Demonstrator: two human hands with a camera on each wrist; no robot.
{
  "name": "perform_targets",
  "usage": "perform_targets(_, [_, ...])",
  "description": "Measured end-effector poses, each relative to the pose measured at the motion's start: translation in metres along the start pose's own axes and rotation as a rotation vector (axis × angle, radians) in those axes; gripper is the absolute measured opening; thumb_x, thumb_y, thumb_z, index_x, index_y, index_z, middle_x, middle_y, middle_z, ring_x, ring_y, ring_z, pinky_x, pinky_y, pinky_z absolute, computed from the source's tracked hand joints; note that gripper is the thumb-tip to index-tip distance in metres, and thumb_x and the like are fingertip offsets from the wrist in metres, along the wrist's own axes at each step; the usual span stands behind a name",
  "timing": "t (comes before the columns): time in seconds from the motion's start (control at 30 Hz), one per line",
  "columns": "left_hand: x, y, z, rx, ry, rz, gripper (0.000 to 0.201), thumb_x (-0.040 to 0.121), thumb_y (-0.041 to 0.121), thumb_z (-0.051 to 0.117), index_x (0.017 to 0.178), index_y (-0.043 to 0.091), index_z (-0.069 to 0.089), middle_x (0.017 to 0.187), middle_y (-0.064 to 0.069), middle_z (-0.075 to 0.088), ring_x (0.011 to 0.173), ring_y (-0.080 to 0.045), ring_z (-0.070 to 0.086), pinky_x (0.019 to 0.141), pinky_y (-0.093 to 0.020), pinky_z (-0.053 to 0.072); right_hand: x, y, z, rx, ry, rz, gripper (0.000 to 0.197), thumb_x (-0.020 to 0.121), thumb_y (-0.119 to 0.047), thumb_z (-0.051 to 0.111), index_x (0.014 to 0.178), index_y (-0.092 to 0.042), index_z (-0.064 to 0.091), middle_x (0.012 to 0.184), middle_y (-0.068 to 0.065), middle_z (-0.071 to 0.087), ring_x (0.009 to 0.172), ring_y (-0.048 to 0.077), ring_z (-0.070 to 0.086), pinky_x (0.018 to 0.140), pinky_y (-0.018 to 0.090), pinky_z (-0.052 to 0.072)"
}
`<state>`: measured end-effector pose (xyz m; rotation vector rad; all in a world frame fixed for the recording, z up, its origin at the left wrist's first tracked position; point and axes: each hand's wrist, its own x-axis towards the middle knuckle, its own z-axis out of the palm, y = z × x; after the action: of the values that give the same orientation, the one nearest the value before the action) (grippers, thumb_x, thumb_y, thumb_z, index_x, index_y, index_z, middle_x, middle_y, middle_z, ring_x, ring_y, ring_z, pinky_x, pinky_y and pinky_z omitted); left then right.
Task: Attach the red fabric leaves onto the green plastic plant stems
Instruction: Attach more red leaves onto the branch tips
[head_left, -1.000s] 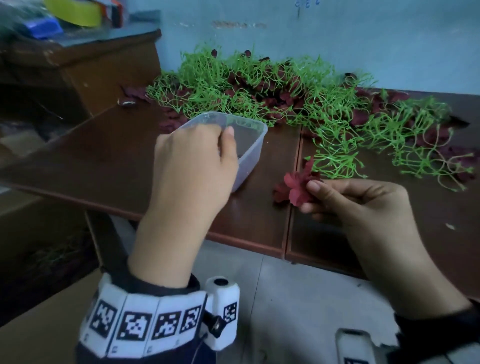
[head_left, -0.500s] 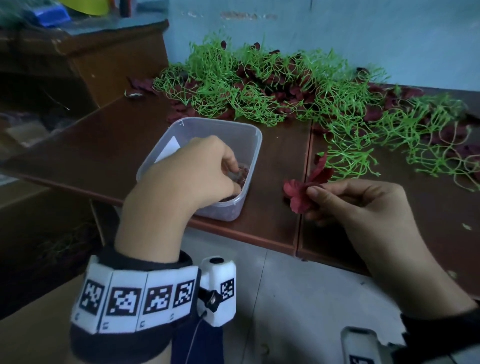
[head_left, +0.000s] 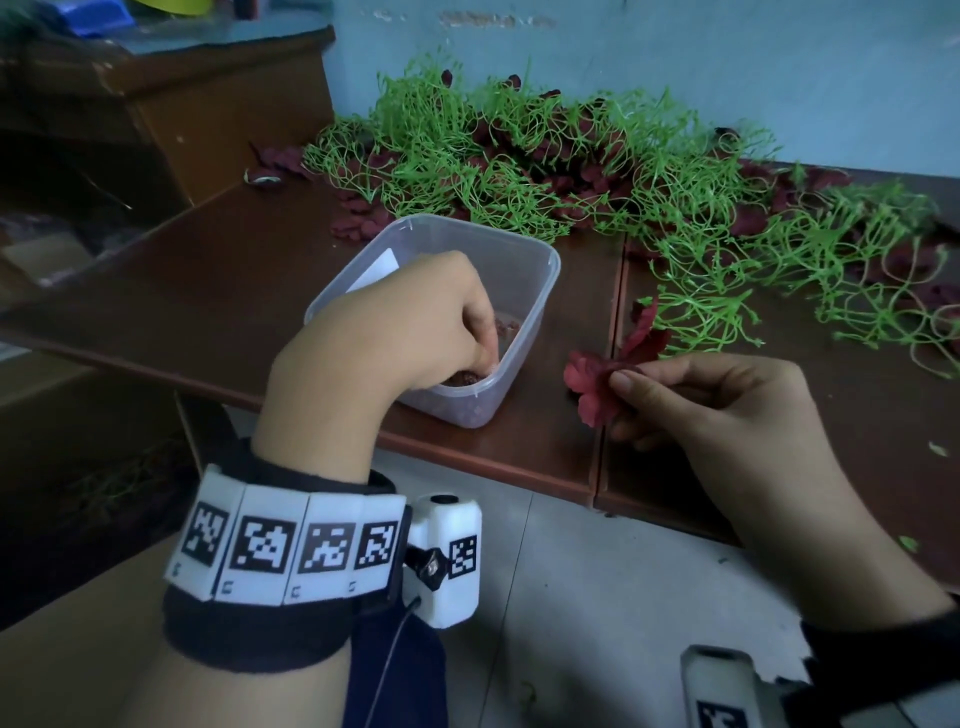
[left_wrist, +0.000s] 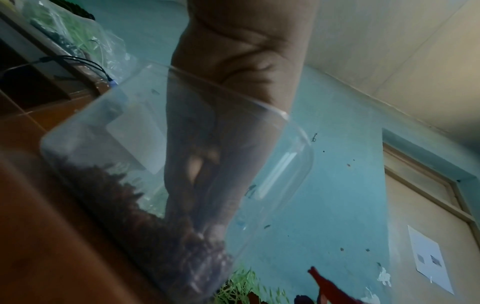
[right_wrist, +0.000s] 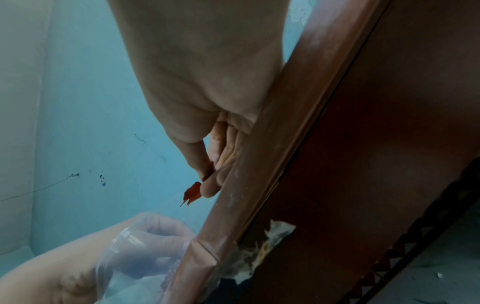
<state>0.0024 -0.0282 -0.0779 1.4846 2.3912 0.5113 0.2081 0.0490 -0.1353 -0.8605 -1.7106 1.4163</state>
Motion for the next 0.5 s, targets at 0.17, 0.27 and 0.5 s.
perform_targets(0.17, [0.008, -0.012, -0.002, -0.06, 0.264, -0.006, 0.017, 0.088, 0.024, 0.078, 0.072, 0.023, 0.075, 0.065, 0.007, 0.069, 0.068, -0.013, 0.068, 0.075, -0.039, 0.06, 0.0, -0.001, -0.001, 0.015, -0.01, 0.01, 0.005, 0.082, -0.011, 0.075, 0.079, -0.007, 0.076, 0.065, 0.012, 0.074, 0.058, 0.02, 0.07, 0.056, 0.021, 0.057])
perform_targets(0.27, [0.011, -0.014, -0.002, -0.121, 0.413, 0.025, 0.015, 0.087, 0.025, 0.079, 0.073, 0.024, 0.074, 0.067, 0.006, 0.069, 0.07, -0.014, 0.07, 0.074, -0.035, 0.06, -0.001, -0.002, -0.002, 0.012, -0.014, 0.009, 0.005, 0.082, -0.011, 0.075, 0.077, -0.01, 0.076, 0.065, 0.011, 0.074, 0.058, 0.019, 0.07, 0.055, 0.02, 0.056])
perform_targets(0.5, [0.017, -0.016, 0.002, -0.282, 0.609, 0.101, 0.015, 0.083, 0.017, 0.082, 0.076, 0.022, 0.069, 0.07, 0.007, 0.07, 0.066, -0.006, 0.07, 0.065, -0.019, 0.056, -0.001, -0.002, -0.003, 0.015, -0.018, 0.008, 0.006, 0.084, -0.01, 0.074, 0.079, -0.008, 0.076, 0.07, 0.009, 0.076, 0.065, 0.024, 0.073, 0.058, 0.023, 0.058])
